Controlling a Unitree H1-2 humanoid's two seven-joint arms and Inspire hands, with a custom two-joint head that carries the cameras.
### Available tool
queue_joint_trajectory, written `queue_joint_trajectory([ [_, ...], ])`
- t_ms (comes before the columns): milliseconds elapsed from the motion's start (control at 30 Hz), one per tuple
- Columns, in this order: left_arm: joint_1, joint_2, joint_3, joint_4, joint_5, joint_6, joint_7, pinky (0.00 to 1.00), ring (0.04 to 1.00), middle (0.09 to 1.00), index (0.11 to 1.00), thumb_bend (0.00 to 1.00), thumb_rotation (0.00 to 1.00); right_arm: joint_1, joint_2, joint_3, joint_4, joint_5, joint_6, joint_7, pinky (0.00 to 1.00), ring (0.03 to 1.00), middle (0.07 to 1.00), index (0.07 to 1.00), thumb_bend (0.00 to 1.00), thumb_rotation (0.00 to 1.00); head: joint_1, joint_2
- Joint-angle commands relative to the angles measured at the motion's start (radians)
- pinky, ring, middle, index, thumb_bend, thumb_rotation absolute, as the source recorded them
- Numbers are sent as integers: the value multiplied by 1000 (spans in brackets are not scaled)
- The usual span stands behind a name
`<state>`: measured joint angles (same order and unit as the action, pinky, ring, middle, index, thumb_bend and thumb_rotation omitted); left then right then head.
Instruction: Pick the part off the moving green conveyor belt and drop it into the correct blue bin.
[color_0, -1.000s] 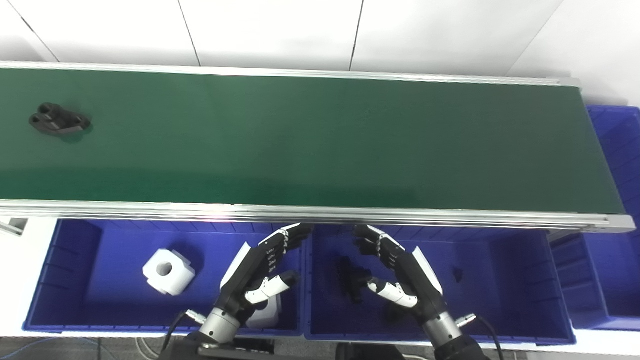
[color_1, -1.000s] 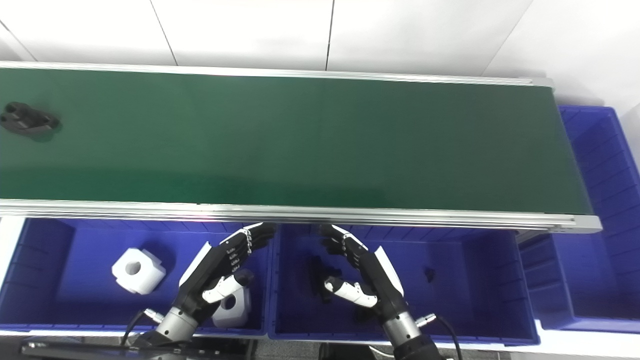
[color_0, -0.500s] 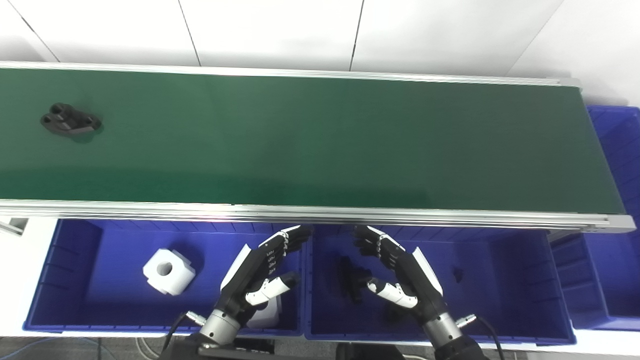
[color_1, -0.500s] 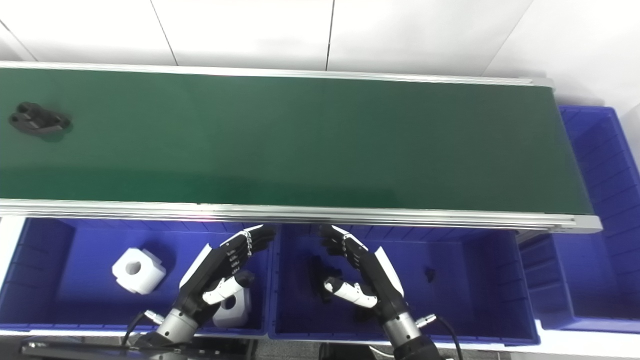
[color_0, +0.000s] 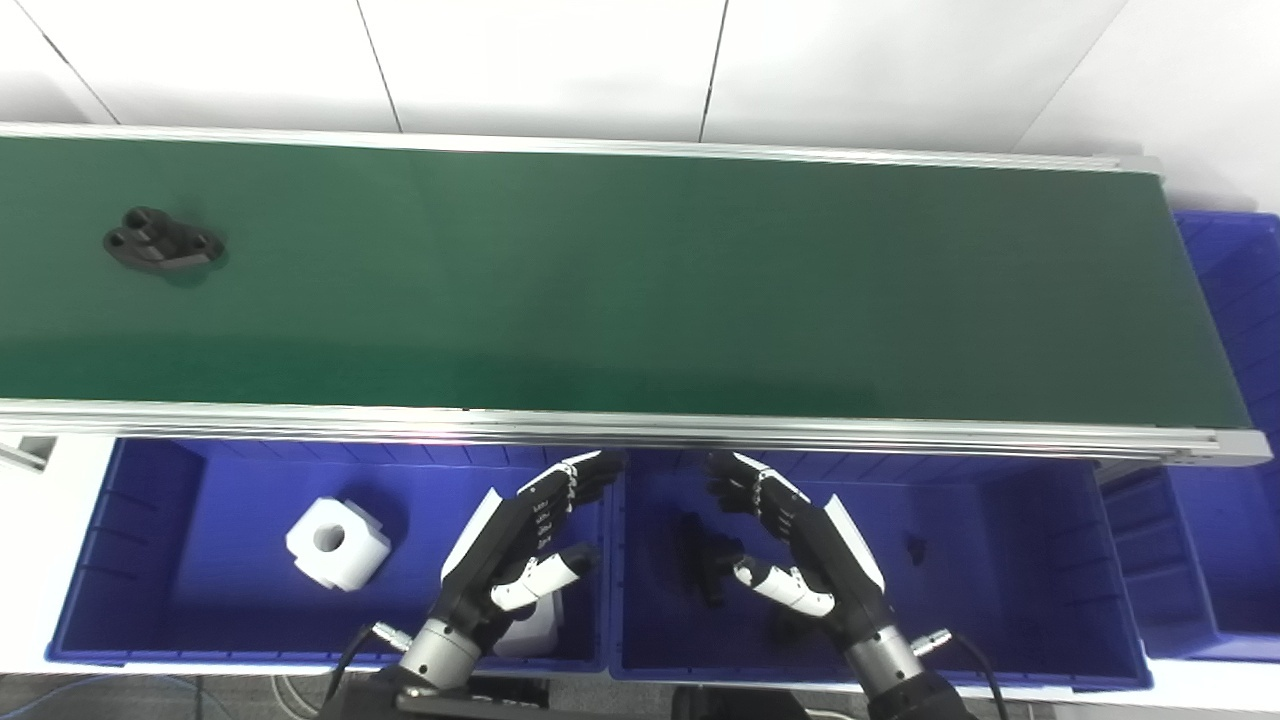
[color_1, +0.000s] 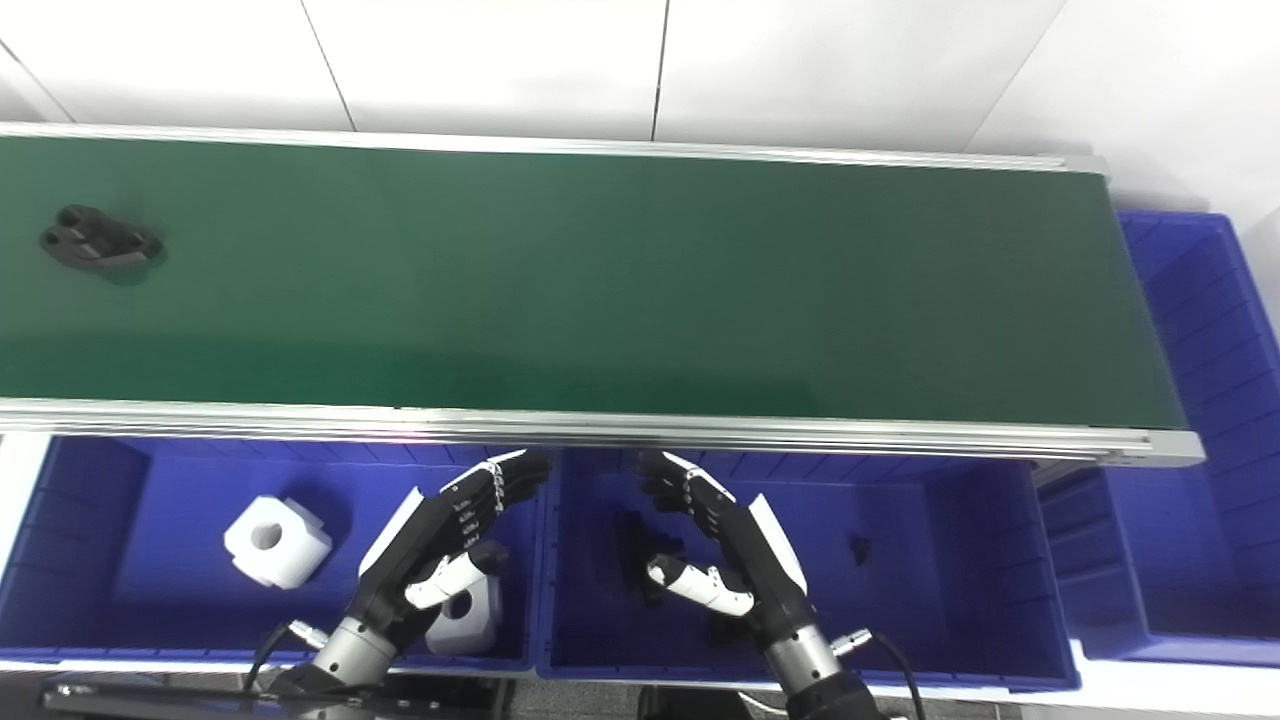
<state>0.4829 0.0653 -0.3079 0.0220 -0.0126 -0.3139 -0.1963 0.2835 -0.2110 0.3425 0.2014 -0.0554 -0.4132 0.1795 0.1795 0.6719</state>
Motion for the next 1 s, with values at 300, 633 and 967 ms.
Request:
queue_joint_trajectory([
  [300,-6,-2,0,4,5,-51,-5,888,879,860,800,832,694,-13,-5,8,4,-5,-57,-16,769,814,838,840,851,739,6,-28],
  [633,-10,-7,1,20,-7,-64,-7,884,877,853,791,877,690,-25,-8,16,26,-5,-57,-31,766,812,829,837,856,716,5,-50],
  [967,5,-11,0,27,-8,-138,-6,835,864,838,762,886,694,-34,-16,29,36,-4,-57,-44,763,807,823,834,859,711,15,-59],
])
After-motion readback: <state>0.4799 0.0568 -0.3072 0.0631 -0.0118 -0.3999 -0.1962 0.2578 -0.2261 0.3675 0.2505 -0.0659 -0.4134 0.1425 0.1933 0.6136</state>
